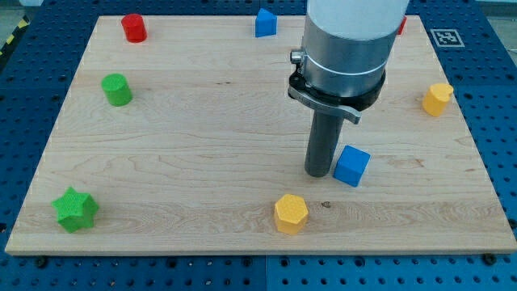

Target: Push the blue cube to the bottom right

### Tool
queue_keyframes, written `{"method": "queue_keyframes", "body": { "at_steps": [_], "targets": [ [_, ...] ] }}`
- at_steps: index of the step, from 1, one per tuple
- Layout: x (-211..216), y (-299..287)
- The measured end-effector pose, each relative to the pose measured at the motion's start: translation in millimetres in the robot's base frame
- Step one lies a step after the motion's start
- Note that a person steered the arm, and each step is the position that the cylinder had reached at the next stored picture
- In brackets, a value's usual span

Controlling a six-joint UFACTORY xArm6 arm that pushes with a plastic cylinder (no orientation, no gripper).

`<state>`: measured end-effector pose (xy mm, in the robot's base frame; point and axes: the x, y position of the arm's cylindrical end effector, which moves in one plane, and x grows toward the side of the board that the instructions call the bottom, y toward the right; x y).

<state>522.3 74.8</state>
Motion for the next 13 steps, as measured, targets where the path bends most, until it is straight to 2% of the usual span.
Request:
{"method": "queue_keyframes", "body": {
  "at_steps": [3, 6, 8, 13],
  "targets": [
    [-9.2, 26.2],
    [-9.2, 82.5],
    [-5.5, 91.6],
    [46.4, 105.6]
  ]
}}
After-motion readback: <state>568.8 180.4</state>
